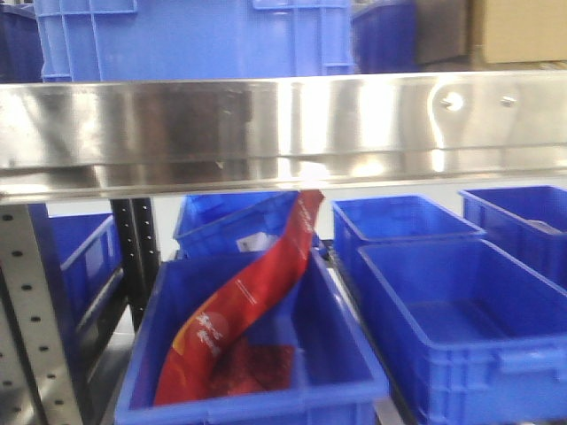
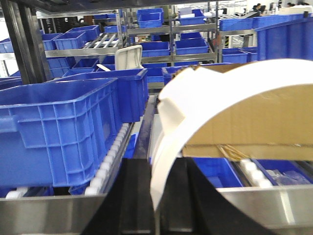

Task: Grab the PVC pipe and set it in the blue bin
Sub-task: 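Hold the pipe while driving up to the shelf of blue bins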

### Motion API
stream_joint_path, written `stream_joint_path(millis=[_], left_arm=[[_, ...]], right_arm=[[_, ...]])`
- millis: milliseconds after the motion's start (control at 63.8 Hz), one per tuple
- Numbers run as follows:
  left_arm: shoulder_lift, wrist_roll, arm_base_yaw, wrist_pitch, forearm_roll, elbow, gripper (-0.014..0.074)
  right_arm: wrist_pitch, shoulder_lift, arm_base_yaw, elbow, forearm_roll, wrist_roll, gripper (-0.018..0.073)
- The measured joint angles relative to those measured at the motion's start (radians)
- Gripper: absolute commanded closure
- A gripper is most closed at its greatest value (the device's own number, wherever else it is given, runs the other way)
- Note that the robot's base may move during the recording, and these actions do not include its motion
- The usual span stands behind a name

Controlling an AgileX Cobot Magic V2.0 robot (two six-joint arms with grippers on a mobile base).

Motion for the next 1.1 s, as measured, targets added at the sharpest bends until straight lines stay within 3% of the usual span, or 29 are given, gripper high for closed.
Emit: stream_joint_path(millis=[1097], left_arm=[[0.0, 0.0, 0.0, 0.0, 0.0, 0.0, 0.0707]], right_arm=[[0.0, 0.0, 0.0, 0.0, 0.0, 0.0, 0.0727]])
